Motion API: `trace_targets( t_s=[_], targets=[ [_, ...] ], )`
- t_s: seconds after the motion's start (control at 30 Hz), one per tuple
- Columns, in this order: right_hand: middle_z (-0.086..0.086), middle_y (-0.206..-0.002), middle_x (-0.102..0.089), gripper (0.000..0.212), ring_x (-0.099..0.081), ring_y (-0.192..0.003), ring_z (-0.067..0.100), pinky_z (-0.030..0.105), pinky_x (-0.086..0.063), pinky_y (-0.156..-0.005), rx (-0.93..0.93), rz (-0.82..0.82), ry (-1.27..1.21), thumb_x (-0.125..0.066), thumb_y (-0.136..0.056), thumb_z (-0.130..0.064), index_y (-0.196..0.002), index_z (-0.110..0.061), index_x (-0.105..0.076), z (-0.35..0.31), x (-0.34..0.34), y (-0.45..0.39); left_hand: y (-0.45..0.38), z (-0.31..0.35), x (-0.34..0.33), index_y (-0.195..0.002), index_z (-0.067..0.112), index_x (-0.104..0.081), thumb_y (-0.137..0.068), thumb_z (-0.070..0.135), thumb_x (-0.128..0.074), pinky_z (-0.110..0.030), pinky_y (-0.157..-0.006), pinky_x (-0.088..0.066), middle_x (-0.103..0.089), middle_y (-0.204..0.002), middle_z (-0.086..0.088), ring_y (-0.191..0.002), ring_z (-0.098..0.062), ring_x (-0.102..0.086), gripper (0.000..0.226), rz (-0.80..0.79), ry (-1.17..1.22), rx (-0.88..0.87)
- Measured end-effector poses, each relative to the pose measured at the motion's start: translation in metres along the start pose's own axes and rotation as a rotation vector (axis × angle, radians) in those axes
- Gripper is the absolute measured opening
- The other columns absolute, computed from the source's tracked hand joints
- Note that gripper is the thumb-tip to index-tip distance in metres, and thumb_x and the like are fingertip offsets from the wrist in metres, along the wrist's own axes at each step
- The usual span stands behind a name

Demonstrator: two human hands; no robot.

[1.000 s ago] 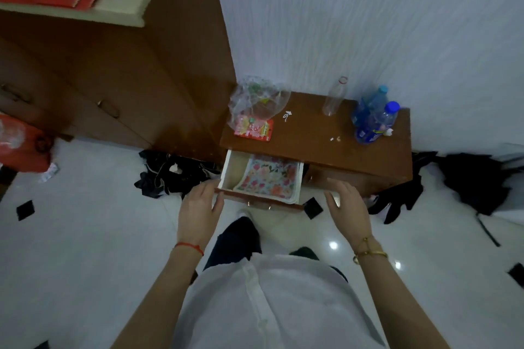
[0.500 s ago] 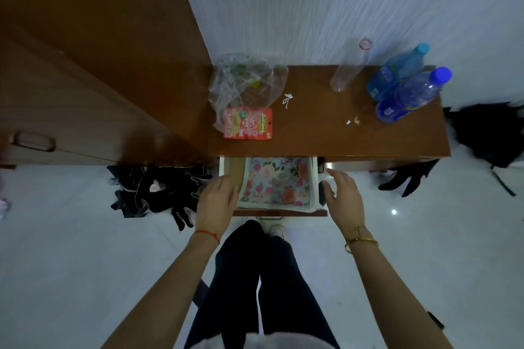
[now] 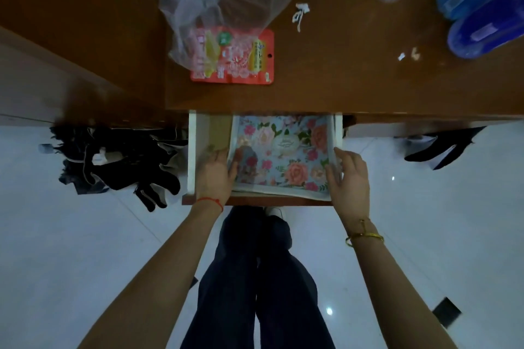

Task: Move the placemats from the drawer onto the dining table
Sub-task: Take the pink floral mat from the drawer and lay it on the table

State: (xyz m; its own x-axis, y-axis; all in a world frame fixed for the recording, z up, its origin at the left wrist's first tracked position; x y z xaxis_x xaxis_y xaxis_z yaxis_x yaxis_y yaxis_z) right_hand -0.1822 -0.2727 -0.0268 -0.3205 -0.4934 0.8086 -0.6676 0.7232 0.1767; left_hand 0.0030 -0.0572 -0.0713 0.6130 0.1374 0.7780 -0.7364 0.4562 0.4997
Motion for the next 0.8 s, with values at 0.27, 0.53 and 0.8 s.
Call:
trace_targets(
  t_s=[0.27,0.53,0.8],
  targets=[
    [0.015,-0.120,-0.052,0.040,-0.046,-0.111,0.025,0.026,-0.039,-0.094,0.007,0.067,-0.001,-0.059,-0.091,-0.017,-0.128,-0.003,-0.052,0.009,-0.011,0.000,-0.014,-0.016,-0.031,-0.128,0.002,-0.051,-0.096,0.031,-0.049,-0.040,-0.080,-0.050,-0.064,-0.113,-0.024,-0.100,-0.039,-0.061,0.042,-0.153,0.029,0.112],
    [0.016,-0.123,-0.049,0.049,-0.045,-0.115,0.029,0.042,-0.042,-0.100,-0.035,0.052,-0.038,-0.065,-0.086,-0.012,-0.131,-0.003,-0.049,0.010,-0.017,0.007,-0.013,-0.020,-0.029,-0.118,-0.005,-0.055,-0.095,0.031,-0.051,-0.039,-0.085,-0.051,-0.062,-0.113,-0.026,-0.104,-0.039,-0.059,0.043,-0.185,0.045,0.234],
    [0.013,-0.122,-0.048,0.053,-0.044,-0.114,0.022,0.019,-0.034,-0.099,-0.083,0.071,-0.104,-0.067,-0.085,-0.012,-0.133,-0.005,-0.046,0.010,-0.016,0.007,-0.008,-0.024,-0.025,-0.118,-0.003,-0.056,-0.085,0.028,-0.065,-0.041,-0.094,-0.048,-0.057,-0.119,-0.025,-0.109,-0.038,-0.055,0.046,-0.168,0.089,0.230]
  ],
)
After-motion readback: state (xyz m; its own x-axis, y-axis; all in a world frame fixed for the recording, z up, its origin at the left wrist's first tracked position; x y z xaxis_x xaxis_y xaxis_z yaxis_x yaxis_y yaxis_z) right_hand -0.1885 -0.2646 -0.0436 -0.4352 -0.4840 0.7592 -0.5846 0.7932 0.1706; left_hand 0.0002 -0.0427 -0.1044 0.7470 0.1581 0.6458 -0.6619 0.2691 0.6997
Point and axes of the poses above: each hand's wrist, its own y-axis away from the middle knuckle, its own x-axis out of the back of the hand, z = x × y, the point moved 5 cm from there along -y, towards the middle knuckle
